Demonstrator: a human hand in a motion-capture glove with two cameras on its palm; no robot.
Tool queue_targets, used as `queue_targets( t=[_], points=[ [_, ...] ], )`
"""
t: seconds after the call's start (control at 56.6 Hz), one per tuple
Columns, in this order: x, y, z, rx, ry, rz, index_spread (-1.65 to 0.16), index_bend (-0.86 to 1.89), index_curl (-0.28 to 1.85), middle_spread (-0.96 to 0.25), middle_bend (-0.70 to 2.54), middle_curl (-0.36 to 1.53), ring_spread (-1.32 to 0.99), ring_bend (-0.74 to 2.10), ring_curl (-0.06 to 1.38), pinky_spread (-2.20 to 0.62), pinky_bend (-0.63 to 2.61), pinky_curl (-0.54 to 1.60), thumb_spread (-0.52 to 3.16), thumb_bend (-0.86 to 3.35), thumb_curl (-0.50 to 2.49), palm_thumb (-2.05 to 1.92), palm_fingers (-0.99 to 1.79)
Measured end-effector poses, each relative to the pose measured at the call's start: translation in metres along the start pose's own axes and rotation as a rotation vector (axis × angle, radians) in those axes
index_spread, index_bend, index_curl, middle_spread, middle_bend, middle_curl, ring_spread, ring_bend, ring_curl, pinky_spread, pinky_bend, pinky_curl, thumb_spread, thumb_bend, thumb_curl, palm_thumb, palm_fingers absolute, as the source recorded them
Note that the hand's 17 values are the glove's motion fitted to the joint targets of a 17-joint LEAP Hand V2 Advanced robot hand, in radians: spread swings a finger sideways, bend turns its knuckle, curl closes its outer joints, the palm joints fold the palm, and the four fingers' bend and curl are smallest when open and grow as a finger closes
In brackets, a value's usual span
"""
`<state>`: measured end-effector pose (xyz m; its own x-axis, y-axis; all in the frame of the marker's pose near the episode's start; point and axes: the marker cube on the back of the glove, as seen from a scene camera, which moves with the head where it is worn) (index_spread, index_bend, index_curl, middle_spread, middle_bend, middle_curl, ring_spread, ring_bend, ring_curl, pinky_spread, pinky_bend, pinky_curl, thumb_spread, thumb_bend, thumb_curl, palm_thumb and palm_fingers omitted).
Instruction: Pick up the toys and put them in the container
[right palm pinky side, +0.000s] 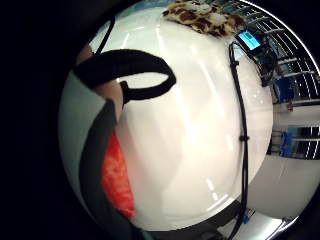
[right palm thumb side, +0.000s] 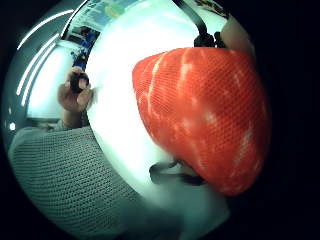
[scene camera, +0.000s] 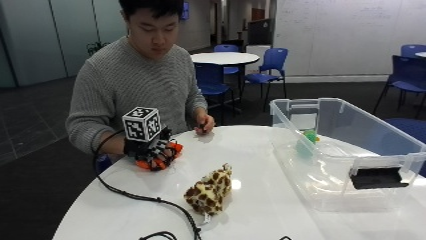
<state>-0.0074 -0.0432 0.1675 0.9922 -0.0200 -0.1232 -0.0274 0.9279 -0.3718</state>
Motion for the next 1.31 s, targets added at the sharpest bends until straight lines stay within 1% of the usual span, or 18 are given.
queue_targets(
  t=[0.159,0.247,0.318,0.53,0.653,0.741,0.83,0.865,0.918,0.936,0.989,1.024,1.042,1.095,1.112,1.183,1.253,1.306],
  points=[
    [-0.001,0.0,-0.004,0.016,-0.031,-0.001,-0.41,0.16,0.36,-0.34,0.57,0.51,-0.47,0.8,0.49,-0.4,0.88,0.39,1.24,0.09,0.51,0.49,0.67],
    [-0.001,-0.004,-0.023,0.023,-0.076,-0.015,-0.41,0.17,0.37,-0.35,0.57,0.54,-0.48,0.82,0.49,-0.41,0.89,0.39,1.22,0.09,0.54,0.51,0.68],
    [0.001,-0.017,-0.063,0.087,-0.078,-0.037,-0.41,0.18,0.39,-0.35,0.56,0.55,-0.48,0.81,0.5,-0.41,0.91,0.4,1.2,0.08,0.56,0.52,0.69],
    [0.01,-0.072,-0.235,0.372,0.034,-0.061,-0.41,0.18,0.44,-0.35,0.54,0.6,-0.48,0.81,0.5,-0.41,0.94,0.4,1.16,0.05,0.62,0.54,0.71],
    [-0.004,-0.106,-0.279,0.442,0.043,-0.098,-0.42,0.18,0.47,-0.35,0.53,0.62,-0.48,0.81,0.51,-0.41,0.96,0.4,1.14,0.03,0.65,0.54,0.73],
    [-0.04,-0.143,-0.282,0.396,-0.065,-0.186,-0.42,0.17,0.49,-0.35,0.53,0.64,-0.48,0.81,0.51,-0.41,0.97,0.4,1.13,0.02,0.67,0.54,0.73],
    [-0.066,-0.204,-0.283,0.361,-0.177,-0.242,-0.42,0.18,0.51,-0.36,0.52,0.66,-0.48,0.81,0.51,-0.41,0.98,0.4,1.12,0.01,0.69,0.55,0.73],
    [-0.066,-0.239,-0.279,0.383,-0.088,-0.283,-0.42,0.18,0.52,-0.36,0.51,0.67,-0.48,0.81,0.51,-0.41,0.98,0.4,1.12,0.0,0.69,0.55,0.73],
    [-0.049,-0.307,-0.269,0.438,0.187,-0.326,-0.42,0.16,0.52,-0.35,0.5,0.67,-0.47,0.81,0.51,-0.41,0.99,0.41,1.12,0.0,0.7,0.55,0.72],
    [-0.051,-0.328,-0.267,0.444,0.194,-0.295,-0.42,0.16,0.53,-0.35,0.5,0.68,-0.47,0.8,0.51,-0.4,0.99,0.4,1.12,-0.01,0.7,0.55,0.71],
    [-0.086,-0.374,-0.269,0.414,-0.085,-0.11,-0.42,0.15,0.53,-0.35,0.49,0.69,-0.47,0.81,0.52,-0.4,1.0,0.41,1.12,-0.01,0.71,0.55,0.68],
    [-0.1,-0.398,-0.267,0.386,-0.183,-0.035,-0.42,0.15,0.54,-0.36,0.49,0.69,-0.47,0.8,0.52,-0.4,1.01,0.41,1.12,-0.01,0.71,0.55,0.67],
    [-0.098,-0.411,-0.263,0.374,-0.16,-0.026,-0.42,0.15,0.54,-0.36,0.49,0.7,-0.47,0.81,0.52,-0.39,1.01,0.41,1.13,-0.01,0.71,0.54,0.66],
    [-0.084,-0.447,-0.246,0.341,0.068,-0.066,-0.42,0.15,0.54,-0.36,0.49,0.71,-0.47,0.81,0.52,-0.39,1.02,0.41,1.14,-0.01,0.72,0.54,0.64],
    [-0.085,-0.456,-0.241,0.331,0.088,-0.058,-0.42,0.15,0.55,-0.36,0.49,0.71,-0.47,0.81,0.52,-0.38,1.03,0.41,1.14,-0.01,0.72,0.54,0.63],
    [-0.11,-0.486,-0.228,0.293,-0.085,0.083,-0.42,0.14,0.55,-0.36,0.49,0.73,-0.47,0.81,0.52,-0.38,1.04,0.41,1.15,-0.01,0.72,0.53,0.61],
    [-0.106,-0.512,-0.204,0.234,-0.026,0.174,-0.42,0.15,0.56,-0.36,0.49,0.74,-0.47,0.81,0.52,-0.37,1.05,0.41,1.16,-0.01,0.72,0.53,0.59],
    [-0.099,-0.525,-0.183,0.165,0.003,0.209,-0.42,0.14,0.56,-0.36,0.49,0.75,-0.47,0.81,0.52,-0.36,1.06,0.41,1.18,-0.01,0.72,0.52,0.57]
  ],
)
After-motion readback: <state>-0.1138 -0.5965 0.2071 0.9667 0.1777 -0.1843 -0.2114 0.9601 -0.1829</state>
